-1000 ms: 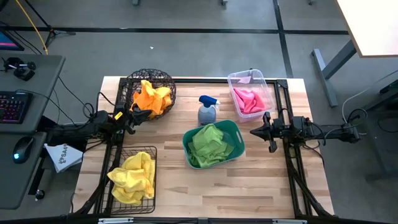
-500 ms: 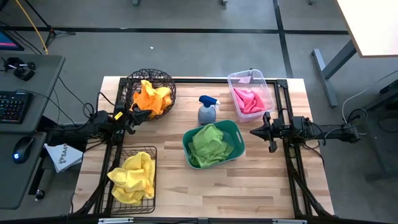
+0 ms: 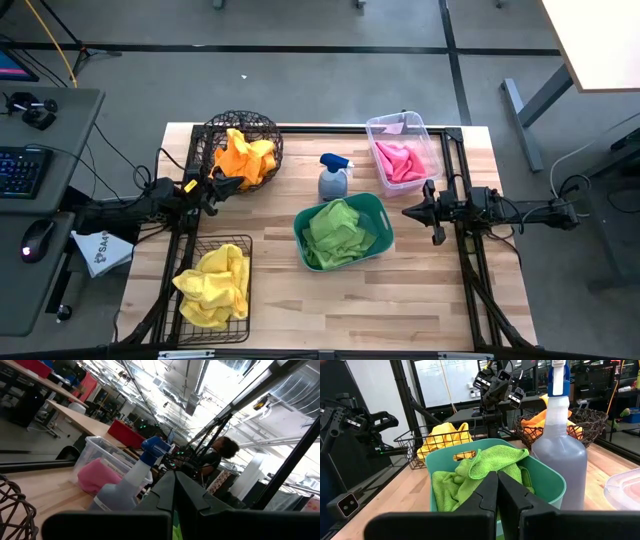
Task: Sort microfiber towel by color & place in baskets
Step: Return to Home Position
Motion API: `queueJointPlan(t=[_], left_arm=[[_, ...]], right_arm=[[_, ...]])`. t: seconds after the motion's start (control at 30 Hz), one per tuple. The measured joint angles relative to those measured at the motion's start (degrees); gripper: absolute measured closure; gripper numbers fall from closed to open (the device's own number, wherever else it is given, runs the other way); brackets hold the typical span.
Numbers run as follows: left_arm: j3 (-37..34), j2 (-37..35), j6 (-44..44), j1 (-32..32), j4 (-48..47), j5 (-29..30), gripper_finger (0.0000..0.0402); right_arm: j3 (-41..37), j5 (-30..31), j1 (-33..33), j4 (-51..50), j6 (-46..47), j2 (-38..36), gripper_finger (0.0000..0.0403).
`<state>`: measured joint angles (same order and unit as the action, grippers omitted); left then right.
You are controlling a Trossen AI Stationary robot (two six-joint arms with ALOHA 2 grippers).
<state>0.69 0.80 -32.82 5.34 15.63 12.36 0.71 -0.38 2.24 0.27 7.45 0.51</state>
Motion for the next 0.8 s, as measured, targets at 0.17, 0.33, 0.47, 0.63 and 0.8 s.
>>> queueJointPlan(t=[0.17, 0.33, 0.47, 0.63, 0.8], left_arm=[[0.0, 0.0, 0.0, 0.0, 0.0, 0.0, 0.0401], [0.0, 0.0, 0.0, 0.0, 0.0, 0.0, 0.0401], [0.0, 0.0, 0.0, 0.0, 0.0, 0.0, 0.0401], [0.0, -0.6, 9.7, 0.0, -0.8, 0.3, 0.0401], [0.1, -0.6, 18.5, -3.6, -5.9, -2.7, 0.0401]], right_arm=[[0.0, 0.0, 0.0, 0.0, 0.0, 0.0, 0.0402], [0.0, 0.0, 0.0, 0.0, 0.0, 0.0, 0.0402], [0.0, 0.0, 0.0, 0.0, 0.0, 0.0, 0.0402], [0.0, 0.0, 0.0, 0.0, 0.0, 0.0, 0.0402], [0.0, 0.0, 0.0, 0.0, 0.0, 0.1, 0.0402]])
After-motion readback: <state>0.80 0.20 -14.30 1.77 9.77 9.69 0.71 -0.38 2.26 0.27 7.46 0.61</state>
